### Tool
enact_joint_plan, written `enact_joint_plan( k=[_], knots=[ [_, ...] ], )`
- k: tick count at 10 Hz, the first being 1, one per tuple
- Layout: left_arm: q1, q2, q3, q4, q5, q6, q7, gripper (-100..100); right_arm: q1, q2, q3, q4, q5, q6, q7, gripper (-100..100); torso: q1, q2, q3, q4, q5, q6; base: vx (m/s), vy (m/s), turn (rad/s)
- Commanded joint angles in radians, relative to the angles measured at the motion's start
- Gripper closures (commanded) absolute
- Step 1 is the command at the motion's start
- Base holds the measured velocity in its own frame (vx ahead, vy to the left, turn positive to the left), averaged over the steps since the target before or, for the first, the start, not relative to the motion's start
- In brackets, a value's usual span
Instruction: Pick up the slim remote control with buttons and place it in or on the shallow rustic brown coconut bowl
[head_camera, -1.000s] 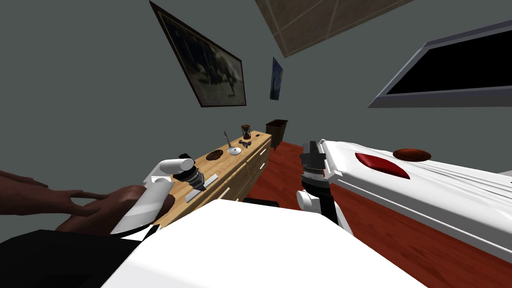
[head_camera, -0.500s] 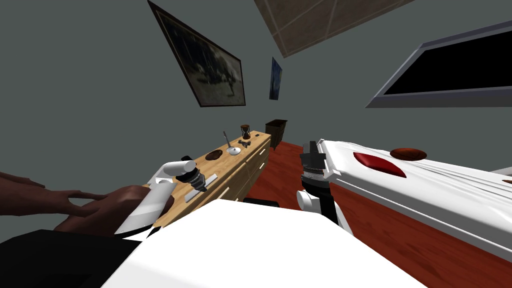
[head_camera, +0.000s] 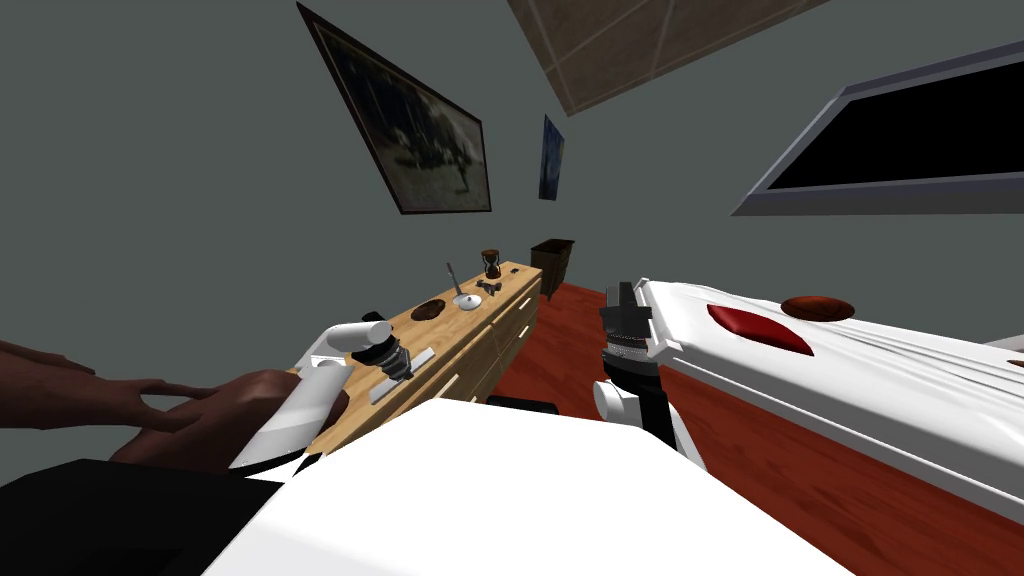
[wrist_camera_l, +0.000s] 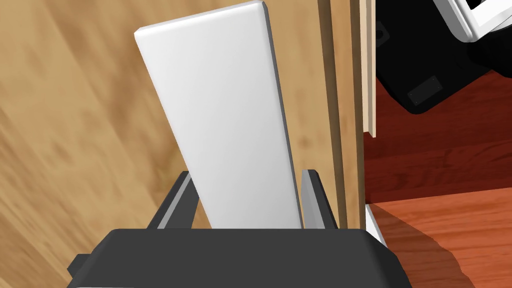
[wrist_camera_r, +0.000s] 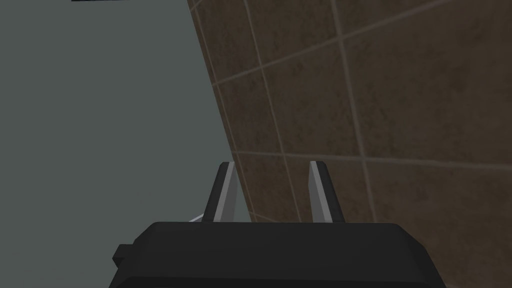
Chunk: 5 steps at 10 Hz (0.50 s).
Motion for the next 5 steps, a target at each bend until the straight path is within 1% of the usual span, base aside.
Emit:
enact_joint_plan(
  k=[1, 2, 4, 5],
  knots=[
    [0.000, 0.000, 0.000, 0.000, 0.000, 0.000, 0.000, 0, 0.000, 0.000, 0.000, 0.000, 0.000, 0.000, 0.000, 0, 0.000, 0.000, 0.000, 0.000, 0.000, 0.000, 0.000, 0.000, 0.000],
    [-0.004, 0.008, 0.009, -0.027, 0.014, 0.029, 0.014, 100, 0.000, 0.000, 0.000, 0.000, 0.000, 0.000, 0.000, 0, 0.000, 0.000, 0.000, 0.000, 0.000, 0.000, 0.006, 0.008, 0.021],
    [-0.004, 0.017, 0.021, -0.057, 0.031, 0.060, 0.029, 100, 0.000, 0.000, 0.000, 0.000, 0.000, 0.000, 0.000, 0, 0.000, 0.000, 0.000, 0.000, 0.000, 0.000, 0.010, 0.012, 0.016],
    [-0.008, 0.014, 0.014, -0.043, 0.024, 0.046, 0.023, 100, 0.000, 0.000, 0.000, 0.000, 0.000, 0.000, 0.000, 0, 0.000, 0.000, 0.000, 0.000, -0.001, 0.000, 0.005, 0.005, 0.000]
  ],
)
